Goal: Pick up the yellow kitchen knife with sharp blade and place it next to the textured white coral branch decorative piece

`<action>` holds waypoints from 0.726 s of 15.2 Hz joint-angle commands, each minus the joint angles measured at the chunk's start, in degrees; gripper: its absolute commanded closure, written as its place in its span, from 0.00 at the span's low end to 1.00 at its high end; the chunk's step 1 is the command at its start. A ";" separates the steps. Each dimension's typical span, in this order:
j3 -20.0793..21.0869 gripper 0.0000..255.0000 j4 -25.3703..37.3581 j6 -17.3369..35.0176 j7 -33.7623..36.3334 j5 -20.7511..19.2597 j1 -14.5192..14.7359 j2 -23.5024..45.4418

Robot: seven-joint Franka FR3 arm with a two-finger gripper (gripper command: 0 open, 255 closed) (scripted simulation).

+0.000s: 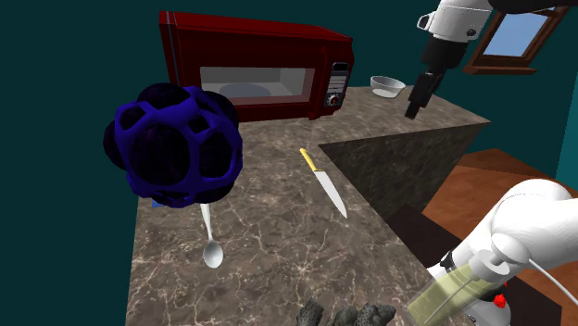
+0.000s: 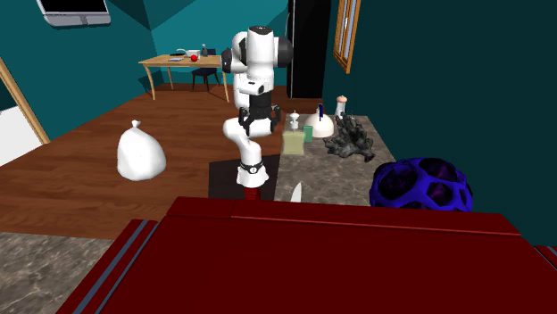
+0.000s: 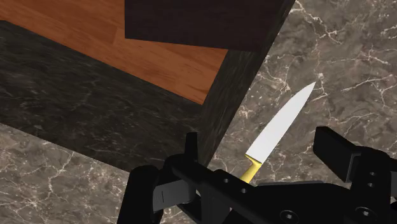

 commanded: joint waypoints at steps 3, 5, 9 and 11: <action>1.50 0.00 -0.48 2.77 2.64 0.86 -0.22 3.14; 2.95 0.00 -0.65 5.51 5.25 1.58 -0.46 6.55; 5.68 0.00 -0.03 10.78 10.42 2.58 -1.00 14.10; 6.93 0.00 0.75 13.25 12.99 2.82 -1.30 18.19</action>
